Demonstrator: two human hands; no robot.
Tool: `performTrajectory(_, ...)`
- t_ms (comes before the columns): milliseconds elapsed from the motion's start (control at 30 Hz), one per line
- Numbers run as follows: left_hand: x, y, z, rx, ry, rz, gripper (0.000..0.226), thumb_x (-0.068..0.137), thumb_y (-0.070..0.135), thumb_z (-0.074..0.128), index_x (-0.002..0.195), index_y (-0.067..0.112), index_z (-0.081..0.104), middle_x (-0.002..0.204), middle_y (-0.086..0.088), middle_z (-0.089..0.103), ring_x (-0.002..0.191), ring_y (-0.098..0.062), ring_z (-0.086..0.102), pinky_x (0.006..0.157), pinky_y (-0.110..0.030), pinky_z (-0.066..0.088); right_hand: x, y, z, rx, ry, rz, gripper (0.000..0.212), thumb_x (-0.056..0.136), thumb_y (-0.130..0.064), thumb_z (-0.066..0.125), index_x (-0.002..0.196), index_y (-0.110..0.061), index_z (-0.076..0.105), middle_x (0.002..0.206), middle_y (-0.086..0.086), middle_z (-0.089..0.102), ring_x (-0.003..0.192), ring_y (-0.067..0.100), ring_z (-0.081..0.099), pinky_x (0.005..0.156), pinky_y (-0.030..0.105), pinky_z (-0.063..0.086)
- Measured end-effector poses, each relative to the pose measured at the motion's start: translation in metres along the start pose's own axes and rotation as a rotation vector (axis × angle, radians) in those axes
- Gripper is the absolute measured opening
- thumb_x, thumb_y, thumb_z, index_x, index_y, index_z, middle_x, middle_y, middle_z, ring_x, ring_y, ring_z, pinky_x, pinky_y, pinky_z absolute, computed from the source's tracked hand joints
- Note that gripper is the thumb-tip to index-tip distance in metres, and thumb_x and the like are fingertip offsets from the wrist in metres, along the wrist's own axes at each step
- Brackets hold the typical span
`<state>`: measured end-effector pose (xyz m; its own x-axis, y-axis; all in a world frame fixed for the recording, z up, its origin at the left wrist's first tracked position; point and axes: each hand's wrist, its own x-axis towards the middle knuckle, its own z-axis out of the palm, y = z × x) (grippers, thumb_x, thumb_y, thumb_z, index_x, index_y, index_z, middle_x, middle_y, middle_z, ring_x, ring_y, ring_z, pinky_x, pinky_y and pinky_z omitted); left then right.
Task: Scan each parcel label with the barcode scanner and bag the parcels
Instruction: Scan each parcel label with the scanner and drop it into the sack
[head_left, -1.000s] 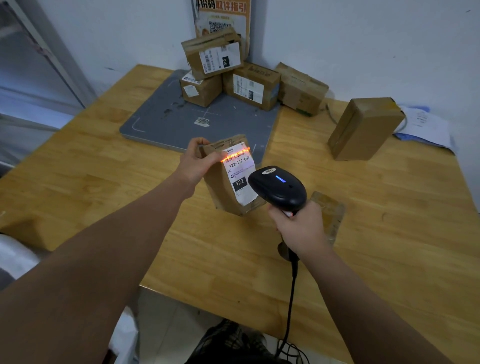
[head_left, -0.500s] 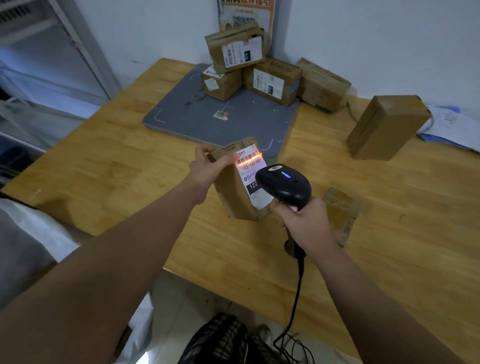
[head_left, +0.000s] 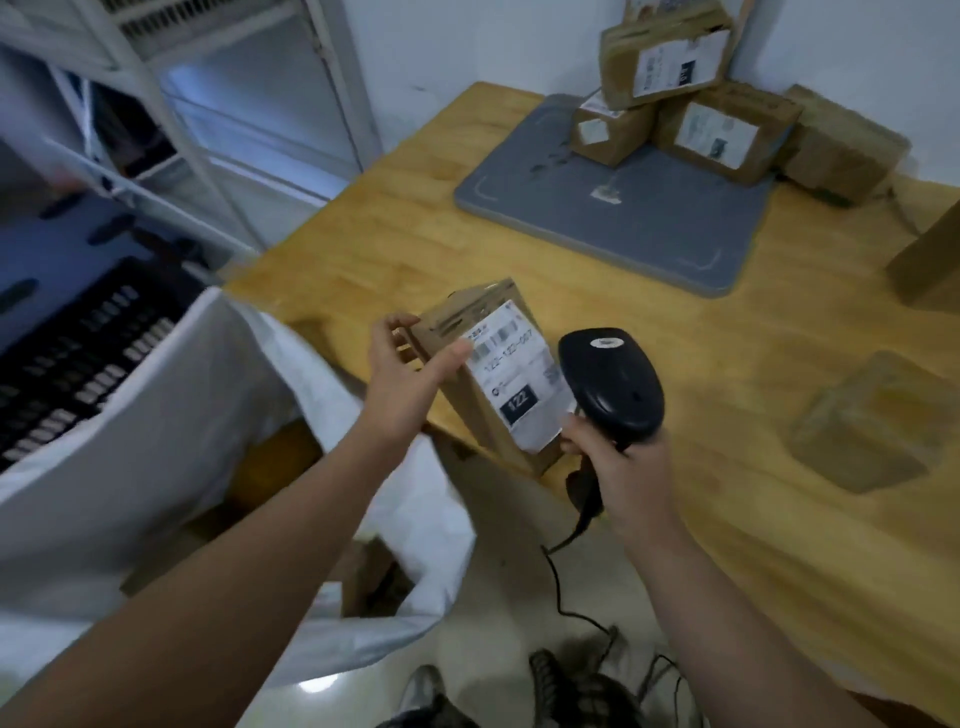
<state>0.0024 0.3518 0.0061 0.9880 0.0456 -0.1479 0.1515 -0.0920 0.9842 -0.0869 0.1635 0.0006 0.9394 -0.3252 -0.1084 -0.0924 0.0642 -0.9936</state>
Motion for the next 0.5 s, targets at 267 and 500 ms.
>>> performTrajectory(267, -0.043, -0.060, -0.193, 0.141, 0.146, 0.012, 0.069, 0.058, 0.056, 0.078, 0.111, 0.038, 0.039, 0.127, -0.002, 0.048, 0.115, -0.014, 0.054, 0.093, -0.032, 0.051, -0.052, 0.068, 0.137, -0.135, -0.186, 0.185, 0.018, 0.083, -0.012, 0.073, 0.073, -0.013, 0.058, 0.051, -0.010, 0.048, 0.048, 0.002, 0.048, 0.050, 0.017, 0.040)
performTrajectory(500, -0.026, -0.125, -0.238, 1.307, -0.072, -0.040, 0.091, 0.062, 0.072, 0.070, 0.132, 0.029, 0.030, 0.148, -0.008, 0.012, 0.135, -0.035, 0.017, 0.112, -0.049, 0.021, -0.069, 0.099, 0.193, -0.354, -0.263, 0.178, 0.036, 0.084, -0.011, 0.070, 0.077, -0.037, 0.046, 0.053, -0.017, 0.051, 0.055, -0.001, 0.050, 0.057, 0.019, 0.037)
